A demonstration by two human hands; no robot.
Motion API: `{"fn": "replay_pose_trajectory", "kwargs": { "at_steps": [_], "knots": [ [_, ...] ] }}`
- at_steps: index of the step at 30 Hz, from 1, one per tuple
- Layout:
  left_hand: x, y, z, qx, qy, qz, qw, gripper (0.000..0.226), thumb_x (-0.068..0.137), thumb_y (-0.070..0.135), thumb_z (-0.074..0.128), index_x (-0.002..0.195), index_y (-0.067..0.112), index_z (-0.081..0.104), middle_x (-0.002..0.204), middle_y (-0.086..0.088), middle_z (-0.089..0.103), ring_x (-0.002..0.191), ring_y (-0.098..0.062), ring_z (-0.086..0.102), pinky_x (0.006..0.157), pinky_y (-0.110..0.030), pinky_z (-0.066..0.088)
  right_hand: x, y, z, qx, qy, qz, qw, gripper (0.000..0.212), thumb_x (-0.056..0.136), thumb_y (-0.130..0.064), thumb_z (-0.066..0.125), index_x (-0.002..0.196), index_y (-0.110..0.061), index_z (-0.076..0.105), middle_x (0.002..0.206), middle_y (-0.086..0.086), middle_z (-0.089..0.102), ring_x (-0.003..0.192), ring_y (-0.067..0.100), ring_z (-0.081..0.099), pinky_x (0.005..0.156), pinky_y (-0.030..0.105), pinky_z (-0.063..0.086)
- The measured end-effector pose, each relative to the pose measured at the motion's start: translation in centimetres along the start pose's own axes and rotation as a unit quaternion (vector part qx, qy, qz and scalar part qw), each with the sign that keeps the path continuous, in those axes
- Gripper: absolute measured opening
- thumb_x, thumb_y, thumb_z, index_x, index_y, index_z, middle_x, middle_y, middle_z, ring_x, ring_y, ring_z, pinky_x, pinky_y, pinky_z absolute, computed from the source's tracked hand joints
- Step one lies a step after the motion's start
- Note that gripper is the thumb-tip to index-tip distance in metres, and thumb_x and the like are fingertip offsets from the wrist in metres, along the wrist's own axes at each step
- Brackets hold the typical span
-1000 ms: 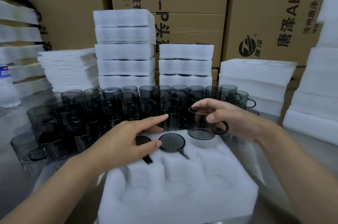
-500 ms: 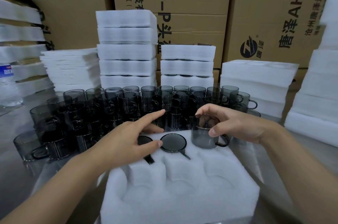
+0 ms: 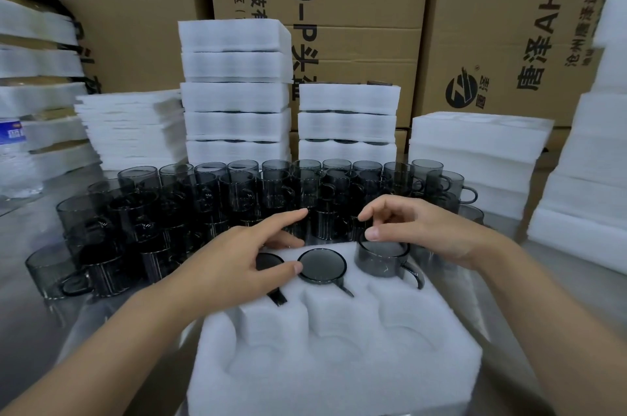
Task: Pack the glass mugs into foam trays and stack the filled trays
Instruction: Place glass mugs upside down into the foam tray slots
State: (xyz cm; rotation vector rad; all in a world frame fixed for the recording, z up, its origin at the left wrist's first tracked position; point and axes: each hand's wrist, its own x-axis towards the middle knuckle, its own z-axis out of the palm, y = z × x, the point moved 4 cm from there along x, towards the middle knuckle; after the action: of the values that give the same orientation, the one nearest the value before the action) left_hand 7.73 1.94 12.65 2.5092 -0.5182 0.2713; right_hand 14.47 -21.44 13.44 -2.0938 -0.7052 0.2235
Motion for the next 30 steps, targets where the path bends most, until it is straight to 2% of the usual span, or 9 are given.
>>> {"fn": "replay_pose_trajectory", "kwargs": {
  "at_steps": [6,8,10,12,16,18,22,25,30],
  "knots": [
    [0.0,-0.2,0.1,-0.003,-0.002,-0.004,1.000,0.057,0.083,0.045,0.063,0.122,0.069,0.029,0.112,0.036,0.059,0.110,0.016,0.050,0.101,-0.021,0.041,0.1,-0.6,0.7,-0.021,-0.008,-0.018,1.000,0.044,0.055,-0.063,0.072,0.093,-0.041,0.071,0.087,-0.014,0.062,0.075,0.001,0.051,0.075,0.019,0.042],
    [0.0,-0.2,0.1,-0.007,-0.004,-0.005,1.000,0.054,0.083,0.043,0.063,0.120,0.068,0.032,0.113,0.034,0.060,0.110,0.016,0.051,0.101,-0.019,0.041,0.1,-0.7,0.7,-0.024,0.009,-0.015,1.000,0.044,0.058,-0.069,0.069,0.094,-0.043,0.070,0.093,-0.012,0.064,0.081,0.004,0.055,0.082,0.024,0.045],
    [0.0,-0.1,0.1,-0.007,-0.007,-0.005,1.000,0.051,0.085,0.041,0.064,0.118,0.066,0.036,0.113,0.033,0.060,0.109,0.018,0.051,0.099,-0.015,0.041,0.1,-1.0,0.8,-0.028,0.026,-0.018,0.999,0.046,0.063,-0.077,0.062,0.095,-0.045,0.069,0.098,-0.018,0.066,0.095,0.008,0.061,0.095,0.028,0.047],
    [0.1,-0.1,0.1,-0.007,-0.009,0.001,1.000,0.046,0.085,0.038,0.064,0.118,0.061,0.042,0.113,0.034,0.060,0.108,0.020,0.050,0.096,-0.007,0.038,0.1,-1.5,1.1,-0.048,0.042,-0.027,0.998,0.047,0.063,-0.076,0.053,0.097,-0.047,0.068,0.105,-0.023,0.063,0.105,0.009,0.059,0.099,0.031,0.046],
    [0.1,-0.1,0.1,0.011,-0.006,0.009,1.000,0.037,0.085,0.040,0.064,0.119,0.051,0.055,0.110,0.042,0.054,0.107,0.023,0.047,0.090,0.002,0.034,0.1,-2.8,2.1,-0.077,0.039,-0.053,0.995,0.041,0.076,-0.068,0.046,0.104,-0.047,0.067,0.113,-0.030,0.058,0.108,-0.010,0.052,0.097,0.019,0.040],
    [0.1,-0.2,0.1,0.023,-0.006,0.013,1.000,0.034,0.084,0.043,0.062,0.118,0.049,0.057,0.109,0.043,0.053,0.108,0.022,0.047,0.091,0.001,0.034,0.2,-3.1,2.8,-0.117,0.021,-0.055,0.991,0.034,0.088,-0.058,0.043,0.109,-0.043,0.066,0.114,-0.031,0.057,0.110,-0.015,0.049,0.098,0.017,0.036],
    [0.2,-0.3,0.1,0.024,-0.007,0.014,1.000,0.032,0.084,0.043,0.063,0.116,0.048,0.059,0.107,0.041,0.057,0.104,0.019,0.051,0.089,-0.003,0.039,0.4,-2.6,3.8,-0.246,-0.014,-0.025,0.969,0.044,0.097,-0.052,0.033,0.111,-0.027,0.067,0.120,-0.023,0.058,0.115,0.002,0.049,0.106,0.035,0.035],
    [0.2,-0.3,0.2,0.016,-0.012,0.013,1.000,0.030,0.085,0.042,0.063,0.114,0.048,0.060,0.107,0.037,0.060,0.102,0.015,0.054,0.090,-0.012,0.044,0.4,-2.2,3.9,-0.242,-0.030,0.008,0.970,0.040,0.097,-0.053,0.032,0.121,-0.037,0.061,0.124,-0.020,0.059,0.115,0.005,0.051,0.103,0.034,0.039],
    [0.2,-0.1,0.2,0.007,-0.014,0.016,1.000,0.027,0.085,0.041,0.063,0.110,0.049,0.061,0.105,0.039,0.059,0.098,0.014,0.056,0.087,-0.016,0.047,0.4,-1.8,4.6,-0.283,-0.062,0.023,0.957,0.037,0.098,-0.052,0.031,0.130,-0.044,0.049,0.132,-0.020,0.053,0.122,0.006,0.043,0.107,0.034,0.032]
  ]
}}
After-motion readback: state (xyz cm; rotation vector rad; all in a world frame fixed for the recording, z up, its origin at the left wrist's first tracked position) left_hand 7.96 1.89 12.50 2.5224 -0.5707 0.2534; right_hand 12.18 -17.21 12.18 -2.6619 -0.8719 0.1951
